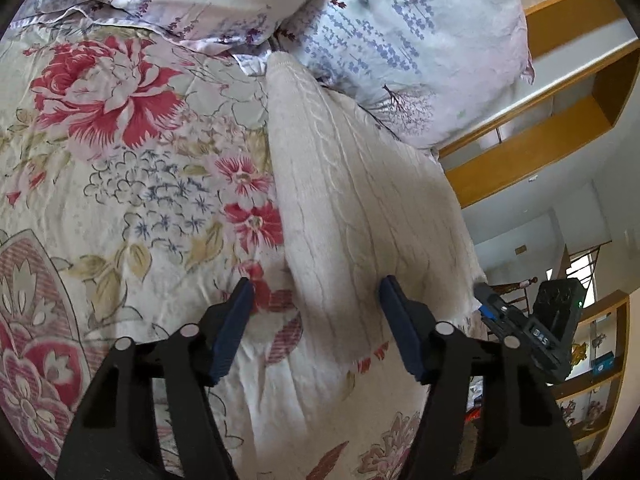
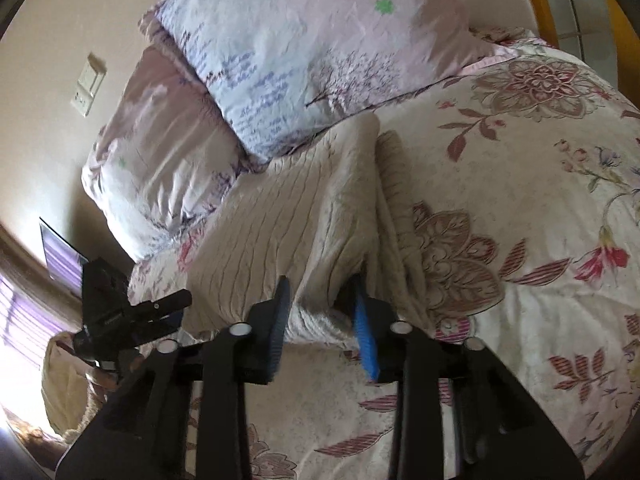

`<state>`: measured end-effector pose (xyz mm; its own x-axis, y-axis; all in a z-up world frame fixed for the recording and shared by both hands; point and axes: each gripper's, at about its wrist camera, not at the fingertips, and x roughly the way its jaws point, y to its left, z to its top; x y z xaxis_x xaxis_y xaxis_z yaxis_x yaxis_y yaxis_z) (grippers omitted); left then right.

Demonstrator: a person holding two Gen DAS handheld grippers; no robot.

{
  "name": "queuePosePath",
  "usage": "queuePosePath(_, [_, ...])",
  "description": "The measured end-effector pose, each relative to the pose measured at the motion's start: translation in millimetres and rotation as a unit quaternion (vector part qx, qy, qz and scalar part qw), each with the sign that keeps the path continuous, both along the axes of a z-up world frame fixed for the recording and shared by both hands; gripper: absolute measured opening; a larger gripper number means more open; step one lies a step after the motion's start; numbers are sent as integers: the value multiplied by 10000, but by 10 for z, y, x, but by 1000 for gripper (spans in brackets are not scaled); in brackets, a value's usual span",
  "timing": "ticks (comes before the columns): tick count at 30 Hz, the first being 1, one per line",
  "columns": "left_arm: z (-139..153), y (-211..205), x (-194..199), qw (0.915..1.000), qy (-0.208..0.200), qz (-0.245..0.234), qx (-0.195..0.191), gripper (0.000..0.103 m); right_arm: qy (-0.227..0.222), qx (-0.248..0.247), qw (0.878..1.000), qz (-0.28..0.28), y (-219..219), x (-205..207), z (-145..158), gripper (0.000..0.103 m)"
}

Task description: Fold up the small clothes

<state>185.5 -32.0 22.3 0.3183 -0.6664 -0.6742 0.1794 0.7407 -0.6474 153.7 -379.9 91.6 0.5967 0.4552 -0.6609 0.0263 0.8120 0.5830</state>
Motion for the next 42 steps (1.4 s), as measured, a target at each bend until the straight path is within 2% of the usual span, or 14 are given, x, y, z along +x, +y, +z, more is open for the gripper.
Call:
queuePosePath(1, [-2, -10, -13, 10000, -2, -17, -1, 59, 0, -58, 10000, 11, 24, 7, -20, 12])
queuePosePath(5, [-3, -43, -39, 9999, 6, -129, -104, 39, -464, -332, 9983, -141, 33, -72, 172, 9])
queuePosePath(8, [7, -71, -68, 9997, 8, -212, -114, 38, -914, -518, 9938, -368, -52, -221, 421, 9])
queuePosePath(13, [-40, -122, -121, 9993, 99, -339, -93, 38, -85, -1023, 9936, -469, -103, -193, 40, 9])
queuePosePath(16, [-63, -137, -116, 9992, 137, -369, -81, 38, 319, -747, 9957, -451, -134, -155, -228, 10])
queuePosePath(18, [-45, -107, -112, 9992, 145, -348, -93, 49, 288, -532, 9971, -459, -182, -146, -162, 16])
queuePosePath(21, [31, -44, -53, 9997, 63, -198, -149, 65, 106, -191, 9981, -575, -308, -105, -13, 45])
queuePosePath(22, [62, -29, -13, 9998, 10, -132, -144, 67, 32, -99, 9980, -626, -346, -83, 20, 46])
queuePosePath(27, [82, -70, 235, 10000, 37, 32, -24, 70, 158, 349, 9973, -635, -375, 262, -77, 45])
queuePosePath(30, [64, -102, 315, 10000, 78, 53, -22, 70, 172, 299, 9981, -503, -267, 442, -168, 13])
queuePosePath(34, [83, -184, 329, 10000, 22, 2, -4, 70, -316, -594, 9939, -879, -195, 446, 9, 12])
queuePosePath(36, [76, -215, 333, 10000, 22, -37, 12, 70, -4, -842, 9913, -1013, -225, 493, -96, 12])
queuePosePath(38, [59, -242, 335, 10000, 31, -78, 11, 70, 304, -908, 9904, -999, -212, 521, -271, 12])
queuePosePath(42, [42, -242, 343, 10000, 35, -71, 1, 70, 121, -933, 9894, -1109, -232, 428, -100, 23])
